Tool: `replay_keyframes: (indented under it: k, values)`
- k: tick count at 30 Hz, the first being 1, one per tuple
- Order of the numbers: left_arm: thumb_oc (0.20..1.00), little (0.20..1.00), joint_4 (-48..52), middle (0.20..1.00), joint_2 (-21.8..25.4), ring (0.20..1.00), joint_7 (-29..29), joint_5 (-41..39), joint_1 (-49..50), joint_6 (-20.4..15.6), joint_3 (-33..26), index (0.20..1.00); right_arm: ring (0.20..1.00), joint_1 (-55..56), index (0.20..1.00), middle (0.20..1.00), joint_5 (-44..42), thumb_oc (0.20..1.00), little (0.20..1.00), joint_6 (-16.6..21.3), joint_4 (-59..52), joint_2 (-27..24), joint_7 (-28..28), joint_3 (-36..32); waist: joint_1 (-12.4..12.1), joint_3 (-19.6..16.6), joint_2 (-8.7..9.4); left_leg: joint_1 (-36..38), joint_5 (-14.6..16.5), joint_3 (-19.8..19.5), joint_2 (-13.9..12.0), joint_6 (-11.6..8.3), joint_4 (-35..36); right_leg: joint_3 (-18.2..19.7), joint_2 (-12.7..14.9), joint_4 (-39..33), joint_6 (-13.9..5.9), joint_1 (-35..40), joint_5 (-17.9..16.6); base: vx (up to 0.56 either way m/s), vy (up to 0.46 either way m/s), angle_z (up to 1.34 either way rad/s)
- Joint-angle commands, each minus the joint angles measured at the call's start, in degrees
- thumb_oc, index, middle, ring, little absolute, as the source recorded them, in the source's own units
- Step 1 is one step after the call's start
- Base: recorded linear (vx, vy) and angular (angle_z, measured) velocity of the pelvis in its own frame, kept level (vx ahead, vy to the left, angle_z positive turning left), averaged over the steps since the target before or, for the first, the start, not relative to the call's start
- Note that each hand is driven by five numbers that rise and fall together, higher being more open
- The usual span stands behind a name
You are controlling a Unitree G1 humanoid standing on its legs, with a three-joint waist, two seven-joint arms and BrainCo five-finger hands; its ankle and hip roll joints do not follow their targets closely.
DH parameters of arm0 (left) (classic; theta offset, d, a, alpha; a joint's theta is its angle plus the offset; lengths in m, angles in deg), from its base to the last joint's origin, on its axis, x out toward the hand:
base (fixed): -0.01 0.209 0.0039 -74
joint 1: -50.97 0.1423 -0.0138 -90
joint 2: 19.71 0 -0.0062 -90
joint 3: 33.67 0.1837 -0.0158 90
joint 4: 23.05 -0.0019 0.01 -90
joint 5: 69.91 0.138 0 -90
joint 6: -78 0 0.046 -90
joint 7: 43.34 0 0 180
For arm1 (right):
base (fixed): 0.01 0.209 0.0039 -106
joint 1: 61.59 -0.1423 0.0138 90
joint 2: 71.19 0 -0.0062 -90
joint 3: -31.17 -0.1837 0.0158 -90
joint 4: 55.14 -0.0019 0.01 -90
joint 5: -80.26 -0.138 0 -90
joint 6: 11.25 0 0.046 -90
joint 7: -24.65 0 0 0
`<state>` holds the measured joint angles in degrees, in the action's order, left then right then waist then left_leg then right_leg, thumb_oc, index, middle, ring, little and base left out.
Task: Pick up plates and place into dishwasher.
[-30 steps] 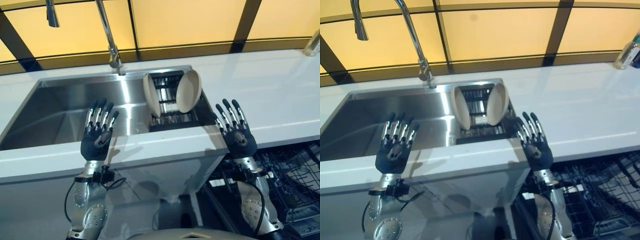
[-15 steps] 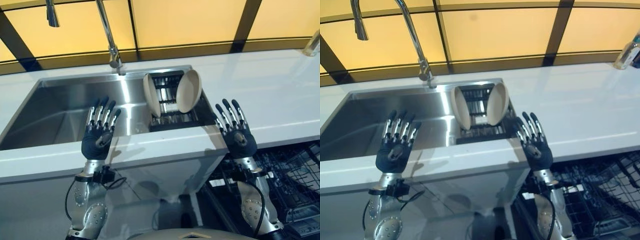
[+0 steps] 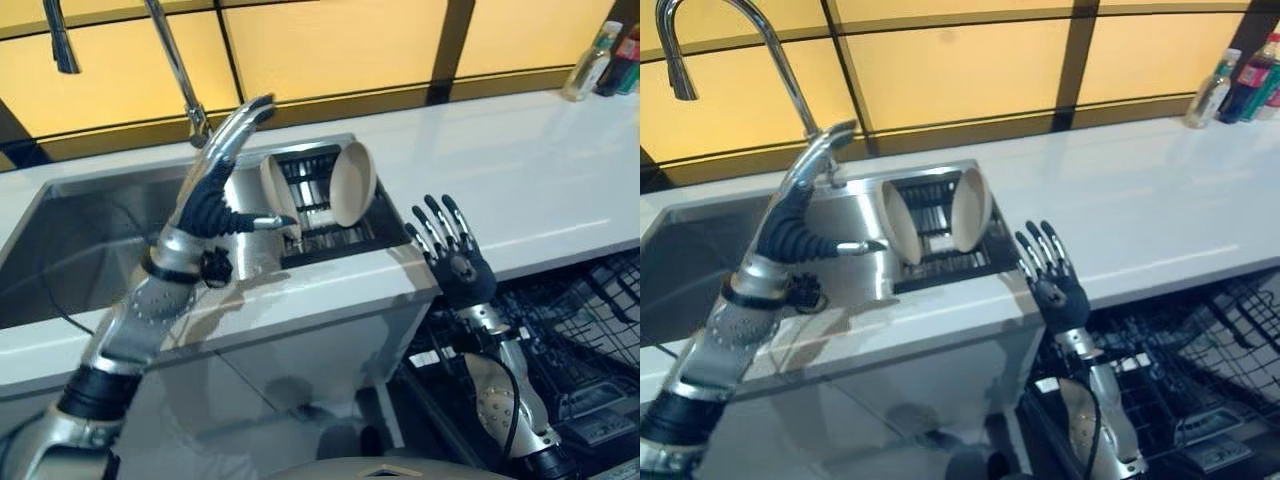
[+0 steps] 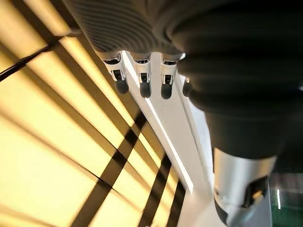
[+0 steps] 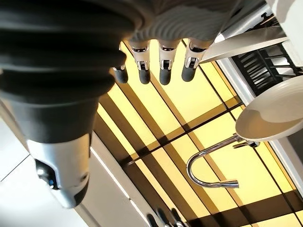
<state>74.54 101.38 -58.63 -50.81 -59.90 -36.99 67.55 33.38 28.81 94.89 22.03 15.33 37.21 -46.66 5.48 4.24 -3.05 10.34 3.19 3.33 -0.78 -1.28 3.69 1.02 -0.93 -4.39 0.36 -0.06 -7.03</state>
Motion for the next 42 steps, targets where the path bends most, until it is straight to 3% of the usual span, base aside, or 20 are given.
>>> replay_keyframes:
  k: [1, 6, 9, 15, 21, 29, 35, 42]
  values:
    - [1.000, 1.000, -8.9, 1.000, 7.8, 1.000, -5.2, 10.3, -7.3, 3.1, 4.0, 1.000, 1.000, -3.0, 1.000, 1.000, -1.5, 1.000, 1.000, 0.3, -2.2, -1.7, 0.2, 0.9, 2.1, -3.7, 0.65, -6.9, -2.9, 1.0, 1.9, 1.37, -0.4, -1.7, 2.4, 4.3, -5.58, 1.1, 6.8, 0.02, 0.032, -0.04]
    - [1.000, 1.000, -16.3, 1.000, 17.5, 1.000, -3.2, 23.8, -17.4, 5.7, 16.2, 1.000, 1.000, -4.0, 1.000, 1.000, -2.4, 1.000, 1.000, 0.6, -0.8, -3.4, 0.4, 1.2, 3.4, -3.9, -0.59, -6.8, -2.7, 2.1, 1.9, 1.41, -0.5, -1.2, 2.5, 4.3, -6.07, 0.8, 6.5, 0.00, 0.006, -0.01]
    - [1.000, 1.000, -19.9, 1.000, 20.4, 1.000, -0.1, 29.7, -22.1, 6.5, 23.3, 1.000, 1.000, -4.7, 1.000, 1.000, -2.8, 1.000, 1.000, 1.7, 0.1, -4.0, -0.1, 2.5, 4.0, -4.0, -0.82, -6.4, -2.6, 2.8, 1.9, 1.53, -0.1, -1.0, 2.5, 4.4, -6.44, 0.7, 6.4, 0.00, 0.000, 0.00]
    - [1.000, 1.000, -24.3, 1.000, 24.1, 1.000, 6.1, 32.2, -29.7, 9.0, 32.5, 1.000, 1.000, -5.9, 1.000, 1.000, -4.3, 1.000, 1.000, 2.1, 1.1, -5.6, -0.2, 4.5, 5.4, -3.9, -1.25, -5.9, -2.7, 4.6, 1.7, 1.73, 0.0, 1.1, 2.0, 4.8, -7.04, 0.2, 5.9, 0.03, 0.006, -0.17]
    - [1.000, 1.000, -26.3, 1.000, 24.5, 1.000, 9.8, 30.8, -33.6, 10.4, 35.5, 1.000, 1.000, -6.0, 1.000, 1.000, -4.3, 1.000, 1.000, 2.0, -0.2, -6.3, -2.0, 5.7, 5.9, -3.5, -1.04, -5.5, -2.2, 5.2, 1.6, 2.11, -0.1, 2.1, 2.0, 5.1, -7.47, 0.0, 5.8, 0.03, 0.003, -0.16]
    - [1.000, 1.000, -28.5, 1.000, 23.7, 1.000, 15.2, 29.7, -34.7, 8.0, 37.5, 1.000, 1.000, -4.7, 1.000, 1.000, -4.4, 1.000, 1.000, 1.1, -0.5, -6.8, -3.0, 5.3, 6.9, -3.6, -1.03, -5.0, -2.1, 5.8, 1.6, 2.35, 0.5, 3.3, 2.0, 5.0, -8.13, -0.2, 5.4, 0.06, -0.003, -0.02]
    - [1.000, 1.000, -30.3, 1.000, 22.0, 1.000, 21.1, 25.8, -34.3, 10.2, 39.1, 1.000, 1.000, -3.9, 1.000, 1.000, -4.2, 1.000, 1.000, 1.2, -0.6, -6.9, -2.7, 4.9, 7.6, -3.1, -1.01, -5.1, -1.9, 6.1, 1.7, 2.68, 0.6, 4.0, 1.8, 5.1, -8.28, -0.7, 5.2, 0.02, -0.007, -0.06]
    - [1.000, 1.000, -33.5, 1.000, 20.5, 1.000, 21.6, 25.3, -29.9, 10.7, 37.2, 1.000, 1.000, -2.7, 1.000, 1.000, -4.1, 1.000, 1.000, 0.3, -0.4, -7.0, -2.1, 3.1, 8.0, -2.8, -0.70, -5.2, -2.0, 6.0, 1.6, 2.85, 0.9, 4.0, 1.8, 5.1, -8.31, -0.8, 5.2, 0.02, 0.005, -0.04]
